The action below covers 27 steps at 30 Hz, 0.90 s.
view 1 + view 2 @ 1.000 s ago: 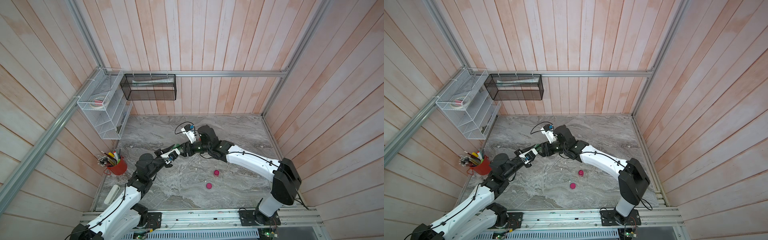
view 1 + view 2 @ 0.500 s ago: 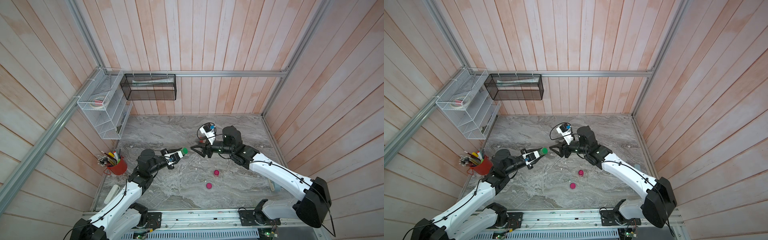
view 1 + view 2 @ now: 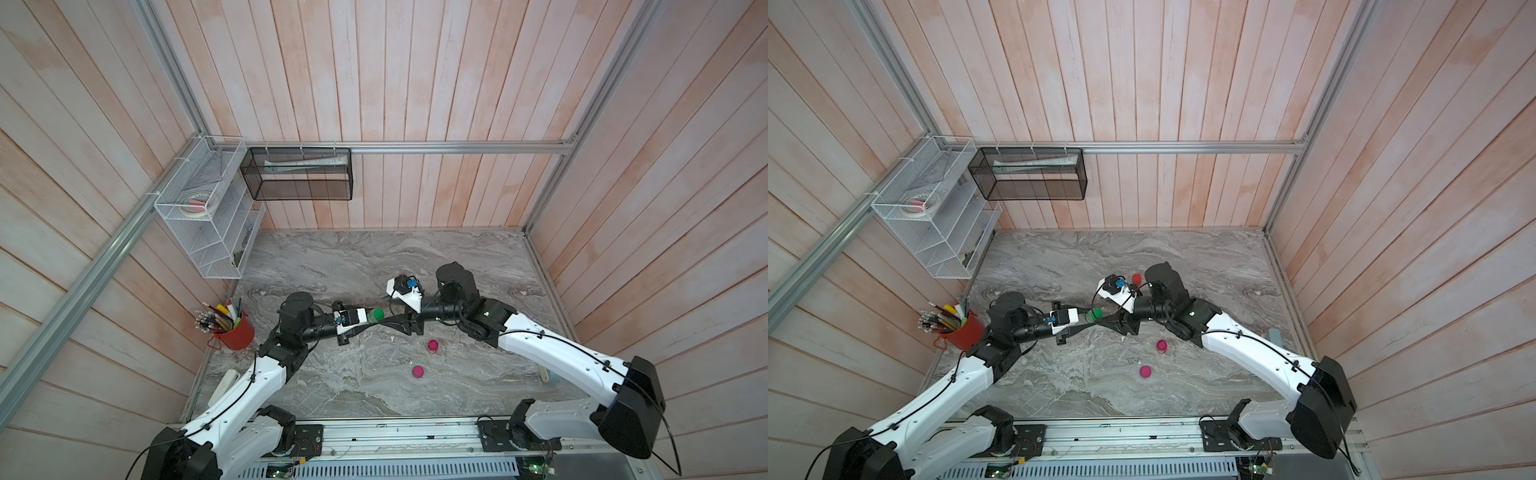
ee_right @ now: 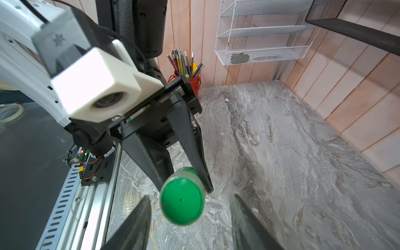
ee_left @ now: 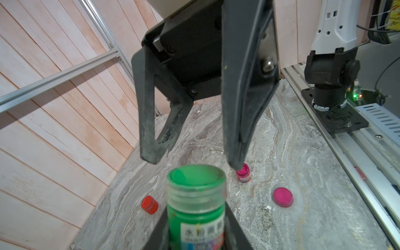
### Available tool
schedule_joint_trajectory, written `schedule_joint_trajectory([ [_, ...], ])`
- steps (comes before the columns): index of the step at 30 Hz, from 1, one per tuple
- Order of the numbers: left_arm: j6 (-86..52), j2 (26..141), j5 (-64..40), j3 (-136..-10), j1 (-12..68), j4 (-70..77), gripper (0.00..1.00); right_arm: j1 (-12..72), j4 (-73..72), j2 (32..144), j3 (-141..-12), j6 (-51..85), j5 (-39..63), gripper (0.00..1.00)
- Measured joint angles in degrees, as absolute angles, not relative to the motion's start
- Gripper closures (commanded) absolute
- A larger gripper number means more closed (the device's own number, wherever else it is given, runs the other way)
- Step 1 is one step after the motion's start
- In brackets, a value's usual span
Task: Close the paint jar lid
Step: Screw the lid onto the paint jar.
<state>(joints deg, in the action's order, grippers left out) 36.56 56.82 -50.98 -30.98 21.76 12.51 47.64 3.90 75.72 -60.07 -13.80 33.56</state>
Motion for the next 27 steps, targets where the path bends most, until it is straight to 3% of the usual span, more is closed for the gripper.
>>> schedule_joint_trajectory([
  [14,36.4,56.8,-50.9,-31.2,21.5,12.4,0.71,48.8,5.6,78.1,-62.4,-15.2,33.1,0.59],
  [18,36.3,56.8,-50.5,-31.2,21.4,12.2,0.71,49.1,6.2,78.8,-63.0,-15.4,32.9,0.76],
  [27,36.3,56.8,-49.5,-31.2,21.3,11.9,0.71,49.3,6.2,79.0,-63.1,-14.6,32.0,0.78],
])
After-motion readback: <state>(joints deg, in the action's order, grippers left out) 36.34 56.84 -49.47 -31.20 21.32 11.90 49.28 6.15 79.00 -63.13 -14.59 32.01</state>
